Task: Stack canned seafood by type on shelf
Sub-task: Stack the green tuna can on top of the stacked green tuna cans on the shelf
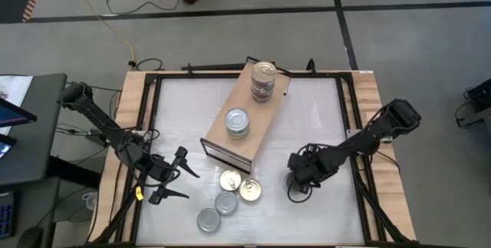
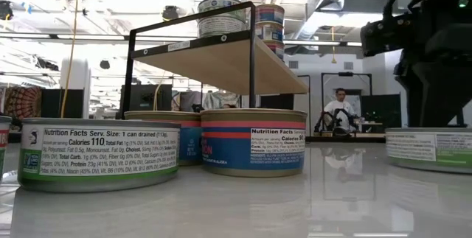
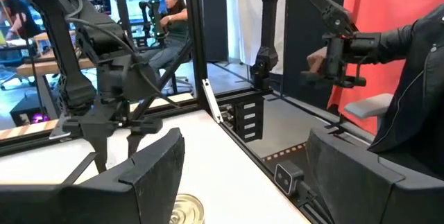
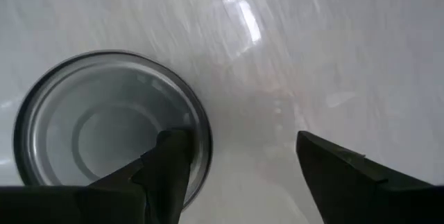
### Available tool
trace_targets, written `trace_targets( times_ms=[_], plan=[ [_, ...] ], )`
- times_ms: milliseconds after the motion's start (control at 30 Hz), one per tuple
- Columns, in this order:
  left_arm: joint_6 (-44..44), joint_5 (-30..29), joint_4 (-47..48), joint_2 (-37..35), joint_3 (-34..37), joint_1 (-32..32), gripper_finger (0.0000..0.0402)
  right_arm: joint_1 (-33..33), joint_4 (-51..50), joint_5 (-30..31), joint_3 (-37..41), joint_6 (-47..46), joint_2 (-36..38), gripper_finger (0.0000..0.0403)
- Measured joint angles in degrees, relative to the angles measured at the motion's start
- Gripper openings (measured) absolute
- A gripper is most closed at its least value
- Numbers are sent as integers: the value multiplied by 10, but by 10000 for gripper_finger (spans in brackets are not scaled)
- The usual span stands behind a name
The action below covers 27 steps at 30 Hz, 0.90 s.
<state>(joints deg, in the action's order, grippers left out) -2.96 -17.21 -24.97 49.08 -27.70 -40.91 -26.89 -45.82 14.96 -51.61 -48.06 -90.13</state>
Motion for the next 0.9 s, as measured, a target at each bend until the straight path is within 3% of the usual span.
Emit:
trace_targets(
  times_ms=[200, 533, 900],
  plan=[
    [10, 0, 3, 0, 0, 0, 287, 19, 15, -3, 22, 32, 31, 285],
    [8, -15, 7, 0, 0, 0, 287, 76, 160, -86, 144, 61, 200, 273],
    [2, -46, 6, 0, 0, 0, 287, 79, 178, -125, 154, 50, 160, 181]
  ],
)
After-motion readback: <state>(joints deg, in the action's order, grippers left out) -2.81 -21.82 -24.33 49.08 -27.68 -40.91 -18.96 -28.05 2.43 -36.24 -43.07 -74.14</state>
